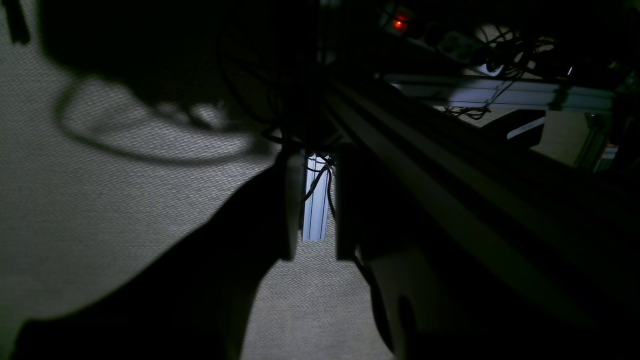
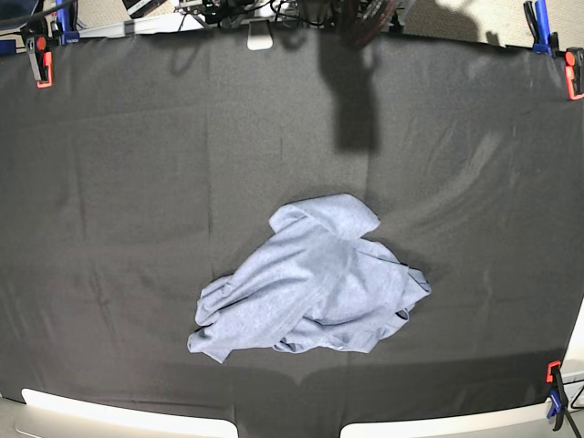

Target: Layout the t-shirt on the table in an organized manner, then fold the t-shirt properly

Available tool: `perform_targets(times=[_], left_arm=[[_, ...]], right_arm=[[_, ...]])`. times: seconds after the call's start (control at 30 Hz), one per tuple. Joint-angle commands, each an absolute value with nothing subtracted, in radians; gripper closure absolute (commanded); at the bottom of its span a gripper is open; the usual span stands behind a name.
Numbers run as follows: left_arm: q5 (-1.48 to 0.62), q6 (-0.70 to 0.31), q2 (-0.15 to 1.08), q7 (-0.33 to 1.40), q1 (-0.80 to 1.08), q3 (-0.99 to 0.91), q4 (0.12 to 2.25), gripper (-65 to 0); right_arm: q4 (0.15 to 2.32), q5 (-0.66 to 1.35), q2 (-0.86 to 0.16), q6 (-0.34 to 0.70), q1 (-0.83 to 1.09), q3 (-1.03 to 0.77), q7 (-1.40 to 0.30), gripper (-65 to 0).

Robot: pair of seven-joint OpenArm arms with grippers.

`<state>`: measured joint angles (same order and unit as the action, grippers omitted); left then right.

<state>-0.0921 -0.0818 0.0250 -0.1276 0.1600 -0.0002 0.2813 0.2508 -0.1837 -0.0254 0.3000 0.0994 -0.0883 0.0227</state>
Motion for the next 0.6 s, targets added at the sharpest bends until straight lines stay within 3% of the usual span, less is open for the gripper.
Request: perform_targets(times=[0.0, 0.33, 0.57], left_arm=[[-0.093, -0.078, 0.02, -0.136, 0.163, -0.001, 0.286, -11.2], [-0.093, -0.078, 0.02, -0.135, 0.183, -0.001, 0.303, -11.2], [-0.094, -0.078, 0.02, -0.057, 0.31, -0.001, 0.519, -11.2]], right_arm=[[0.258, -0.183, -0.028, 0.314, 0.097, -0.091, 0.035, -19.3], [0.276, -0.18, -0.049, 0.315, 0.126, -0.091, 0.037, -19.3], [0.461, -0.123, -0.083, 0.348, 0.266, -0.09, -0.012, -19.3]])
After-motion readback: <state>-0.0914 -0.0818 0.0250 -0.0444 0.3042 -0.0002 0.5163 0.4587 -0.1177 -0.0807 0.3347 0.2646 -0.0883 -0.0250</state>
